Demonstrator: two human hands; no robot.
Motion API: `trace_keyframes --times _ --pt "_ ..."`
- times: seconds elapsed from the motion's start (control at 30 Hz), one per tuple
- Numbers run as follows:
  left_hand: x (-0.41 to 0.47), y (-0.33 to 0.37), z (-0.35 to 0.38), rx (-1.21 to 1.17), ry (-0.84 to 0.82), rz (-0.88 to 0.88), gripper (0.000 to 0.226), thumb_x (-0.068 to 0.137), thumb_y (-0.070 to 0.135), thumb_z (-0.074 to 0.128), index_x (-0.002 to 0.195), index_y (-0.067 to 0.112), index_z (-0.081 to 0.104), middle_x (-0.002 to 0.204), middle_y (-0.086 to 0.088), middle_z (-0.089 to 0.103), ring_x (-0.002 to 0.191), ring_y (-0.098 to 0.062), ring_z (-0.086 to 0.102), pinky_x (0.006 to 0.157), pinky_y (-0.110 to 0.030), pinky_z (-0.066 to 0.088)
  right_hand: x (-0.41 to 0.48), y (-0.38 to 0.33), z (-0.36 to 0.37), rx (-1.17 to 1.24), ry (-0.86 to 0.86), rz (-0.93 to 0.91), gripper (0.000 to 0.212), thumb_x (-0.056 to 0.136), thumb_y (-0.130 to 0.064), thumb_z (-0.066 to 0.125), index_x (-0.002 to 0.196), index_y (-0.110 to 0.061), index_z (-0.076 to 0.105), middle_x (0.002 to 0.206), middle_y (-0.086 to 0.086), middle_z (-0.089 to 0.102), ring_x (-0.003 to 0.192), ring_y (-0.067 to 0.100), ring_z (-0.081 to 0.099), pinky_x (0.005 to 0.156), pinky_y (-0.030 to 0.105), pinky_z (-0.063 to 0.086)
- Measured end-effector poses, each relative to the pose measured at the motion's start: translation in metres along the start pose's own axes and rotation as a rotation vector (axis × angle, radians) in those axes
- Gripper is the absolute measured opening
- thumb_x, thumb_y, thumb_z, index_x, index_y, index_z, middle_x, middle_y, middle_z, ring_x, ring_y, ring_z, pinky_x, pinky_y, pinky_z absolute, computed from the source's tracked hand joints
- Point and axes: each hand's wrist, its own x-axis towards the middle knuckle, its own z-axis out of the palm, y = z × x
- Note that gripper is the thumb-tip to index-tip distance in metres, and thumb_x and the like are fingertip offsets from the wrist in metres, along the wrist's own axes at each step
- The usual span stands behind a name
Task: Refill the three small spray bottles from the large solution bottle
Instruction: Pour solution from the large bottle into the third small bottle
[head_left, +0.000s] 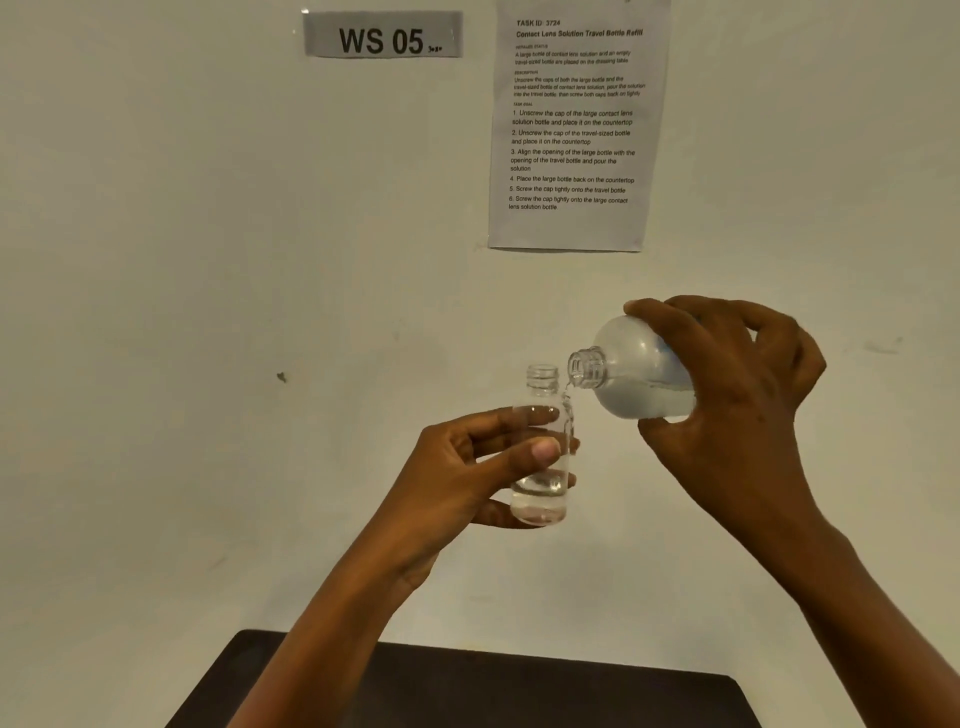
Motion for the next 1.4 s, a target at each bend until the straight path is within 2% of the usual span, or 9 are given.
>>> trace_keyframes --times 0.17,0.3,0.43,0.5,0.87,0.97,1.07,1.23,1.4 --pt "-0.001 -0.005 0.000 0.004 0.006 -0.046 0.043 0.063 0.036 0.066 0.105 0.026 0.065 0.101 0.000 0.074 0.088 -0.021 0.072 0.071 -0.035 0.060 -0.001 -0.004 -0.001 0.252 -0.180 0.256 0.072 0.061 -0.016 0.081 0.120 -0.034 0.044 0.104 -0.013 0.043 0.103 0.011 0.031 0.085 0.027 0.017" --pt "-0.003 -0.010 -0.001 -0.011 0.024 -0.072 0.042 0.066 0.033 0.065 0.107 0.024 0.064 0.101 -0.001 0.074 0.089 -0.022 0.072 0.073 -0.037 0.060 -0.007 -0.004 0.003 0.524 -0.377 0.410 0.069 0.057 -0.023 0.084 0.111 -0.032 0.042 0.104 -0.010 0.051 0.099 0.018 0.051 0.092 0.040 0.041" --pt "-0.005 -0.011 -0.003 -0.010 0.034 -0.082 0.043 0.066 0.033 0.065 0.107 0.024 0.064 0.102 -0.001 0.074 0.090 -0.022 0.072 0.072 -0.037 0.060 -0.015 0.001 0.005 0.643 -0.415 0.461 0.065 0.057 -0.016 0.084 0.107 -0.029 0.045 0.094 -0.019 0.054 0.081 0.004 0.056 0.070 0.015 0.043" --pt "-0.004 -0.012 -0.002 -0.009 0.040 -0.083 0.043 0.065 0.033 0.065 0.107 0.024 0.064 0.102 -0.001 0.074 0.089 -0.022 0.072 0.072 -0.037 0.060 -0.015 0.002 0.005 0.663 -0.412 0.461 0.064 0.057 -0.016 0.084 0.106 -0.029 0.045 0.092 -0.022 0.053 0.080 0.001 0.055 0.067 0.013 0.041" --pt "-0.004 -0.016 0.005 0.031 0.008 -0.097 0.048 0.066 0.033 0.066 0.113 0.023 0.063 0.105 -0.002 0.073 0.093 -0.022 0.071 0.078 -0.042 0.058 -0.014 0.007 0.006 0.594 -0.360 0.401 0.072 0.056 -0.015 0.085 0.117 -0.023 0.047 0.105 -0.007 0.054 0.082 0.006 0.054 0.065 0.006 0.038" --pt "-0.003 -0.015 0.007 0.039 0.001 -0.100 0.046 0.067 0.031 0.066 0.113 0.022 0.063 0.106 -0.002 0.073 0.094 -0.021 0.071 0.078 -0.042 0.059 -0.015 0.007 0.007 0.474 -0.320 0.359 0.077 0.055 -0.018 0.086 0.122 -0.025 0.047 0.111 -0.006 0.054 0.098 0.016 0.050 0.078 0.024 0.044" --pt "-0.004 -0.015 0.008 0.045 -0.011 -0.100 0.046 0.069 0.029 0.066 0.114 0.021 0.063 0.106 -0.001 0.073 0.093 -0.020 0.071 0.077 -0.041 0.059 -0.017 0.005 0.005 0.392 -0.278 0.331 0.078 0.059 -0.015 0.084 0.127 -0.025 0.045 0.109 -0.012 0.046 0.106 0.011 0.037 0.092 0.039 0.040" --pt "-0.003 -0.015 0.010 0.051 -0.032 -0.096 0.045 0.067 0.030 0.067 0.112 0.023 0.064 0.103 0.001 0.073 0.091 -0.019 0.071 0.073 -0.036 0.060 -0.018 0.004 0.000 0.325 -0.215 0.242 0.075 0.062 -0.009 0.081 0.127 -0.027 0.047 0.117 -0.007 0.049 0.109 0.009 0.030 0.085 0.021 0.018" --pt "-0.002 -0.015 0.011 0.057 -0.044 -0.082 0.044 0.066 0.032 0.068 0.109 0.026 0.064 0.102 0.002 0.074 0.090 -0.017 0.072 0.069 -0.032 0.060 -0.018 0.005 0.002 0.268 -0.118 0.140 0.072 0.059 -0.021 0.075 0.122 -0.036 0.043 0.113 -0.013 0.046 0.110 0.017 0.033 0.086 0.032 0.022"
